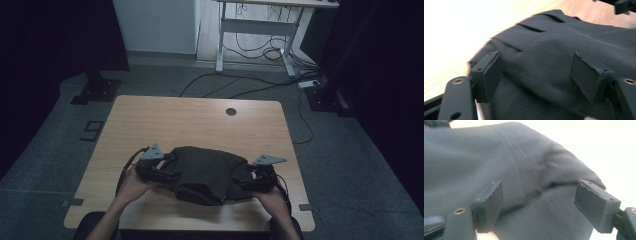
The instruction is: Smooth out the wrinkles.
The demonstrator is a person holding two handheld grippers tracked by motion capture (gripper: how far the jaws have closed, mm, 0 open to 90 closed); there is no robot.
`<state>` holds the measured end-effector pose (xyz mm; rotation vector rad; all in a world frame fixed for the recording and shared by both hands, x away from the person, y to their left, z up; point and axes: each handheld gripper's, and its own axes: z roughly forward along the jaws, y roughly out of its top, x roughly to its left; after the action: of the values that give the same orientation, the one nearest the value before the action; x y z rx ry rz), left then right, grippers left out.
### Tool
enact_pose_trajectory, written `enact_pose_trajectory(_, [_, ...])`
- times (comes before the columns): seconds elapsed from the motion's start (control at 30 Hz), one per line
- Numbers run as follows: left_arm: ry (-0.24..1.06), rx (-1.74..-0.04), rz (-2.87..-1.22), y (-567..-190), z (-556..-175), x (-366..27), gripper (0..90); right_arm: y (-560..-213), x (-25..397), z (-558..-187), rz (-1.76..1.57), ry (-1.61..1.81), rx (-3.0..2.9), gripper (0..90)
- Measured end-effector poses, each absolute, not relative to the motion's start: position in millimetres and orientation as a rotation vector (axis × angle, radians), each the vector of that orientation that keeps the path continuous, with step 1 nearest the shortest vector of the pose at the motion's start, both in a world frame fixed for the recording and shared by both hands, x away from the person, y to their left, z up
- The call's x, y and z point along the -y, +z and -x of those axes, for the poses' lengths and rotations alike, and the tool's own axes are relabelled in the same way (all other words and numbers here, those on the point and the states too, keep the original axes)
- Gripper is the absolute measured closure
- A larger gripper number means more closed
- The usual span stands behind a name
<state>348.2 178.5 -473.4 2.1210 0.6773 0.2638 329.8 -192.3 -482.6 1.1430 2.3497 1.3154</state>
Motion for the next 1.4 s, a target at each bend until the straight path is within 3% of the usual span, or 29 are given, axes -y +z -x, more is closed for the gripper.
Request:
enact_pose_trajectory(0.23, [0.297, -0.712, -2.251, -503, -334, -174, 24.2, -499, 156, -323, -1.117, 1.208, -2.409, 15.1])
enact_pose_trajectory(0.43, [0.277, -0.769, -2.270, -521, -329, -179, 23.9, -526, 158, -314, -1.201, 1.102, -2.401, 15.0])
enact_pose_trajectory(0.8, [0.285, -0.806, -2.273, -529, -331, -178, 23.5, -540, 156, -319, -1.239, 1.011, -2.382, 15.8])
enact_pose_trajectory(1.4, [0.370, -0.909, -2.253, -534, -363, -168, 22.1, -544, 159, -370, -1.308, 1.007, -2.330, 14.3])
